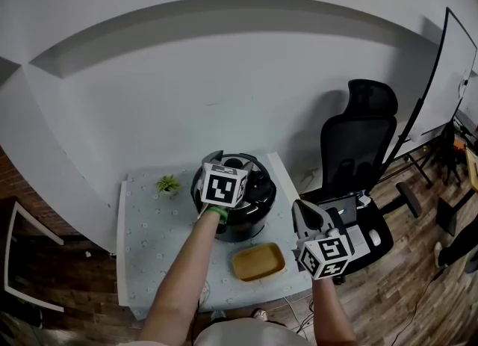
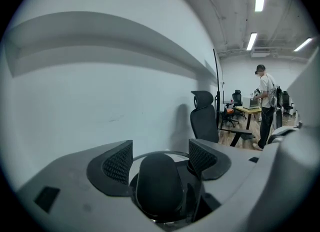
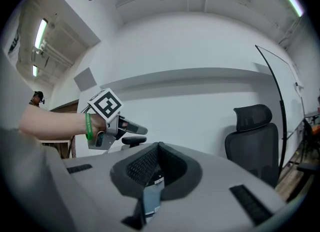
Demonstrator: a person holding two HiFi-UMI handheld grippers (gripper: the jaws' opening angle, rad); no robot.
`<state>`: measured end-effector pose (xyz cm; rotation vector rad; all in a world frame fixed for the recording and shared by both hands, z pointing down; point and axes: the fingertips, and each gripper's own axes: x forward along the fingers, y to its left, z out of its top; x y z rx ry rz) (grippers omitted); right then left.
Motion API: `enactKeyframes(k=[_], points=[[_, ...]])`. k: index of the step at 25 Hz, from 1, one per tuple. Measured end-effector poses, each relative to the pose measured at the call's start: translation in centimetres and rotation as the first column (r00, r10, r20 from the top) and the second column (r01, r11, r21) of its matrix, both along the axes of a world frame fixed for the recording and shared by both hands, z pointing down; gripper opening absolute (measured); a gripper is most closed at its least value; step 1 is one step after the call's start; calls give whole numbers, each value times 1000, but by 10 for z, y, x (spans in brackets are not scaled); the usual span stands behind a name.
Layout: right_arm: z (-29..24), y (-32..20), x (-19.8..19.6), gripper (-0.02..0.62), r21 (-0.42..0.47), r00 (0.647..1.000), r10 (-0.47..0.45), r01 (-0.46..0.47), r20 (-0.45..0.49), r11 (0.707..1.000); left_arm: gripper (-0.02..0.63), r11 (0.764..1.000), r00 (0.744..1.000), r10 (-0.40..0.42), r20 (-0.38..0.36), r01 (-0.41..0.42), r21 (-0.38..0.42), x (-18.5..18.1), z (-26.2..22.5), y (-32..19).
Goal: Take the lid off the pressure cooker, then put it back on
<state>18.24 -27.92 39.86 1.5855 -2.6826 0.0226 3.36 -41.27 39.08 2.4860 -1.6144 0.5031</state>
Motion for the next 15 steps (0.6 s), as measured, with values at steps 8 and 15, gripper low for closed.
enactKeyframes(k=[8,15], points=[[-10,-3,-22,0,25,1000,11,-10,-16,1000,321,970,989,114,-94,-90,227,-21,-35,44],[-12,-3,-33,0,29,999,27,-27,-18,999,321,931,984,149,-94,-107,349,-47,-35,91]])
